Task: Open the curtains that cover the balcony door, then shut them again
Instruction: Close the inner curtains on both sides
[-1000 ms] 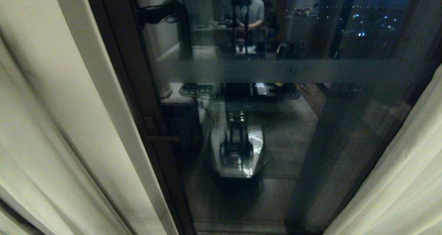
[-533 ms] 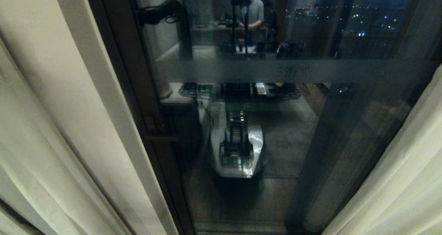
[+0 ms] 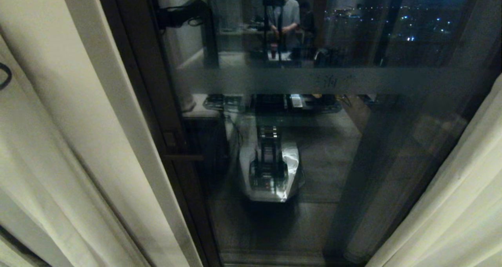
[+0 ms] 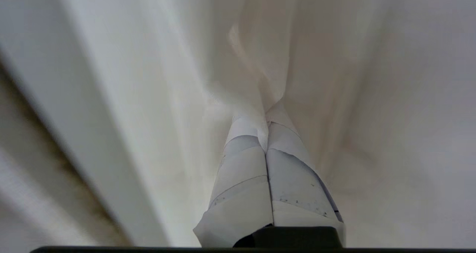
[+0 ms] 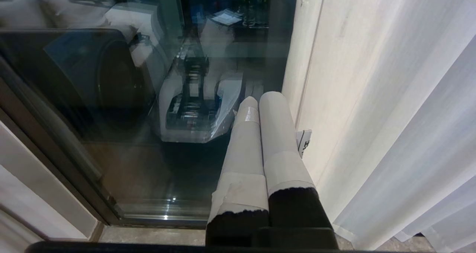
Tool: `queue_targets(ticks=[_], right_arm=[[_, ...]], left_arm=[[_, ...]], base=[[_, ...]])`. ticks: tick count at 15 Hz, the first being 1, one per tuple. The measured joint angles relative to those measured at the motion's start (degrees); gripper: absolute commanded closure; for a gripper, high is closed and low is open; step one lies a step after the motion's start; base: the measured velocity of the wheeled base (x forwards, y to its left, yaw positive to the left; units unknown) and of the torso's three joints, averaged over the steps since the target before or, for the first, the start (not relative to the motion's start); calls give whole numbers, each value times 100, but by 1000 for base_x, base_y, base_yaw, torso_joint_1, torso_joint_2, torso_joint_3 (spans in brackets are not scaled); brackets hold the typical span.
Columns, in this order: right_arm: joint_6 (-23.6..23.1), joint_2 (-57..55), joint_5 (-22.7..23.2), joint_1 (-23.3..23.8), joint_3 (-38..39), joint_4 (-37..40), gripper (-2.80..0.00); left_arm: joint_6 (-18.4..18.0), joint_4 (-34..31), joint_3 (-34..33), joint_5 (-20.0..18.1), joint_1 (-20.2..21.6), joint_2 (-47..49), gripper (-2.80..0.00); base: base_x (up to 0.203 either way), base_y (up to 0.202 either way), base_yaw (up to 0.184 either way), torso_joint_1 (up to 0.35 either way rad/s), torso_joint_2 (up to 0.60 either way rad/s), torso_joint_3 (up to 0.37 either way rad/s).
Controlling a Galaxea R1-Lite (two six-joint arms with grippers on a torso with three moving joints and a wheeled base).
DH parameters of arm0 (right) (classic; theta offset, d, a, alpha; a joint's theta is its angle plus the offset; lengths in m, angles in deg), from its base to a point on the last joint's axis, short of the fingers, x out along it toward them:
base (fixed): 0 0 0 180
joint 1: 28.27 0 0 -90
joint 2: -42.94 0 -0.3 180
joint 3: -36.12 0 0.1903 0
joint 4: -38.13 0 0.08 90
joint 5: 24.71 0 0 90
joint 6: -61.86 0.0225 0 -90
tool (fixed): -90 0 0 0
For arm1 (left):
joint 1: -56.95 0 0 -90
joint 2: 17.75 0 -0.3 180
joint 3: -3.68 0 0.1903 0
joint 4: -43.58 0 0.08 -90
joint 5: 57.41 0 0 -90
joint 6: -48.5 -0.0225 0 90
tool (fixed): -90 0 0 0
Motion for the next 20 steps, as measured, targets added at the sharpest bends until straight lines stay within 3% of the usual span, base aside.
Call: queue_targets(ticks=[7,14,18,20], right_arm=[[0,0,0,0,0,0,0],[-1,0,0,0,0,0,0],[0,0,0,0,0,0,0],[0,0,3,0,0,0,0]], left_arm=[[17,479,9,-1457,-84,-77,0],[102,445,-10,-1841,-176,-240,0],[392,357,-213,-2914,-255,-568,0],[546,351,-324,-3097,-507,-740,0]], base=[[0,0,0,0,0,0],[0,0,0,0,0,0],[0,0,0,0,0,0],[0,0,0,0,0,0]])
